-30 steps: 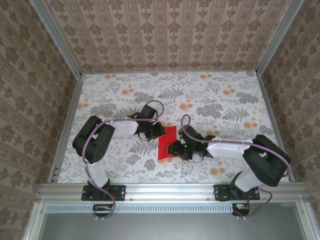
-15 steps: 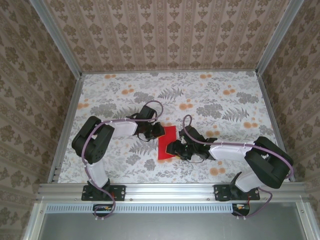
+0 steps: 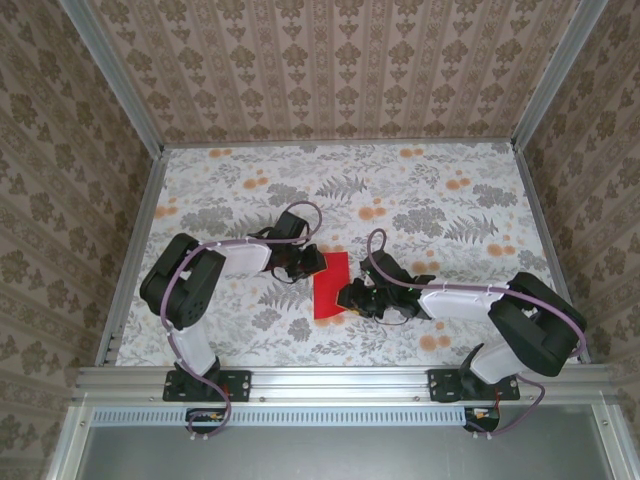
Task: Fold a paper plane with a square sheet of paper (pick it up from the middle)
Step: Third fold the triangle at the center of the table.
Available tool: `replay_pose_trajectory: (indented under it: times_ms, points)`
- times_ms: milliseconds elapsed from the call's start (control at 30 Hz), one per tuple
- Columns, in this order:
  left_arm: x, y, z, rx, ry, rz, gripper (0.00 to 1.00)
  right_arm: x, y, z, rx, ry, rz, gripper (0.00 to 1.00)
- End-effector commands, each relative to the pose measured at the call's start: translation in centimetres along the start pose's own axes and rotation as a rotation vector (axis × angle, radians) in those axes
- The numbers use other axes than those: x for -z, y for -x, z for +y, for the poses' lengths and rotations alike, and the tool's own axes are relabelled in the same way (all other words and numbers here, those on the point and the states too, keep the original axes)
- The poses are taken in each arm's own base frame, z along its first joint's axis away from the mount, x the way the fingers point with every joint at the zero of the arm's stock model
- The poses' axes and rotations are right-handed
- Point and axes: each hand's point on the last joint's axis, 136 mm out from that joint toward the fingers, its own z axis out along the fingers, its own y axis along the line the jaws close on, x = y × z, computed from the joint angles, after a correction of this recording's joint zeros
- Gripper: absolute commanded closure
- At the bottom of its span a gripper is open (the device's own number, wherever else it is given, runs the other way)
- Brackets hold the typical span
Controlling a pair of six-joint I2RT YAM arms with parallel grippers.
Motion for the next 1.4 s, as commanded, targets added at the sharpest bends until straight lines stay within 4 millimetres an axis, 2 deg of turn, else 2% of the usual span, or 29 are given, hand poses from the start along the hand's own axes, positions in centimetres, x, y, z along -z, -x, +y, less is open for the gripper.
replay_pose_trajectory:
  times_ms: [0, 100, 200, 400, 467, 567, 867, 1133, 1367]
  points:
    - [-0.4, -2.6, 5.8, 0.089, 0.188, 0.064, 0.85, 0.4, 0.1, -0.6, -0.042, -0.025, -0.016, 0.83]
    - [-0.4, -2.6, 5.4, 0.082, 0.172, 0.067, 0.86, 0.7, 0.5, -0.6, -0.053, -0.058, -0.033, 0.93]
    - [-0.4, -3.1, 4.4, 0.057, 0.143, 0.081, 0.86, 1.2, 0.6, -0.7, -0.064, -0.098, -0.035, 0.98]
    - [0.0, -4.4, 3.1, 0.038, 0.119, 0.091, 0.87, 2.6, -0.7, -2.9, -0.097, -0.224, 0.010, 1.00]
    - [0.1, -4.9, 2.8, 0.033, 0.112, 0.100, 0.87, 3.6, -0.9, -2.7, -0.089, -0.227, 0.003, 1.00]
    - [0.0, -5.3, 2.5, 0.019, 0.108, 0.106, 0.87, 4.1, -1.0, -2.7, -0.086, -0.232, 0.005, 1.00]
    - [-0.4, -5.4, 2.8, 0.013, 0.123, 0.116, 0.87, 2.7, 0.2, 0.7, -0.060, -0.107, -0.004, 0.99]
    - [-0.5, -5.4, 2.9, 0.003, 0.128, 0.122, 0.87, 0.7, 1.4, 0.9, -0.055, -0.105, -0.018, 0.98]
    - [-0.4, -5.4, 2.9, -0.002, 0.133, 0.126, 0.87, -0.2, 2.1, 0.7, -0.056, -0.122, -0.036, 0.98]
